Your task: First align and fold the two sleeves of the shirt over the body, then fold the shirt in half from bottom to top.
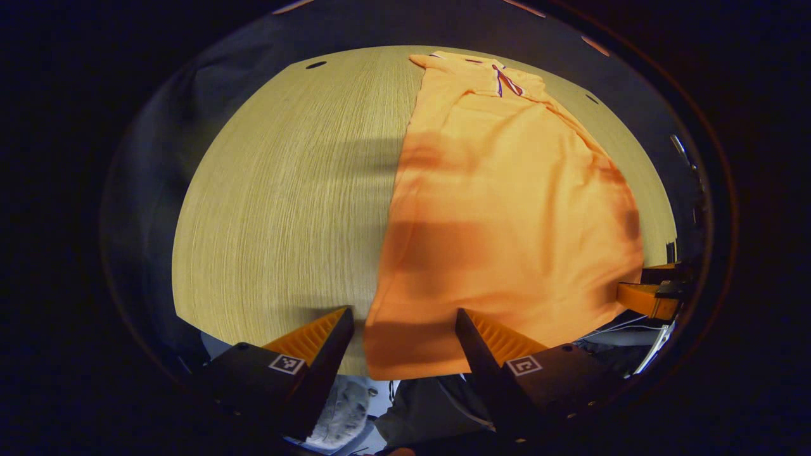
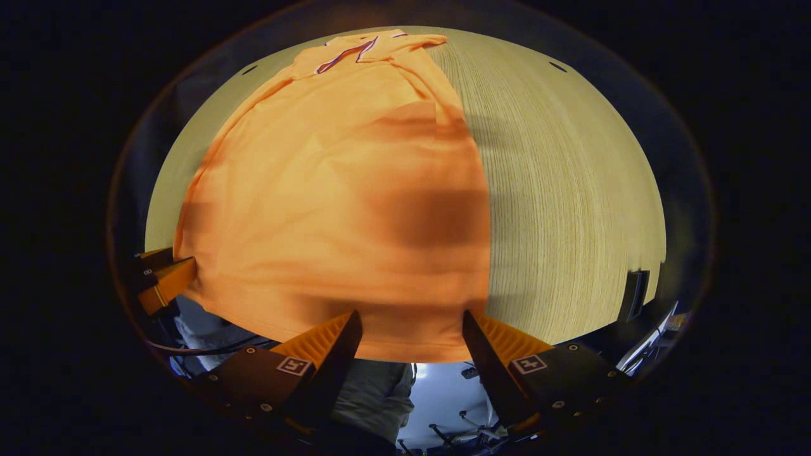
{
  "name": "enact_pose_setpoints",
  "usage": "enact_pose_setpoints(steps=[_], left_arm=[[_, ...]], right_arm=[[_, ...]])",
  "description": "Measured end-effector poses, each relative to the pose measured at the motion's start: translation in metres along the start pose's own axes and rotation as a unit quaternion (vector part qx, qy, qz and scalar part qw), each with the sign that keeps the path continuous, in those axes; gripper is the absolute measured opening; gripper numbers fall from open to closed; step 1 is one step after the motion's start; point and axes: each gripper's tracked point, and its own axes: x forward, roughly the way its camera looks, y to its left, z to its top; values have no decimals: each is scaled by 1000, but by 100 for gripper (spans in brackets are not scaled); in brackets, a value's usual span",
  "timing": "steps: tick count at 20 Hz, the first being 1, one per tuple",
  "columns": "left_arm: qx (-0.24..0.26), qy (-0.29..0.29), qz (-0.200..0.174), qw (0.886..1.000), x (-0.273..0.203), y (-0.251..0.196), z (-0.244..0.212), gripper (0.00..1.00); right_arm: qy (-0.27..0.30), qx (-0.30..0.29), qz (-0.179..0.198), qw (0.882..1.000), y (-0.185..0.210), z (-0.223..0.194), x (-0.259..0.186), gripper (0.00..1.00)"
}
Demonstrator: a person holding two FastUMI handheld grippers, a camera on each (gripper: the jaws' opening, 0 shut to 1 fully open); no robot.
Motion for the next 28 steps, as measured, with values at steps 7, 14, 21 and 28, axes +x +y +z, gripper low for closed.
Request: enact_pose_setpoints(steps=[7,14,21,28], left_arm=[[47,-54,-25,997,0,-24,2,46],[11,-91,-87,992,0,-34,9,1],[-19,-138,-131,981,-38,-38,48,1],[-25,-198,-137,970,-75,-32,108,1]], right_arm=[[-18,3,-1,1000,0,-2,-1,27],[-67,86,59,992,3,-3,-4,0],[-98,64,57,991,4,11,-29,0],[-165,62,74,982,6,75,-79,0]])
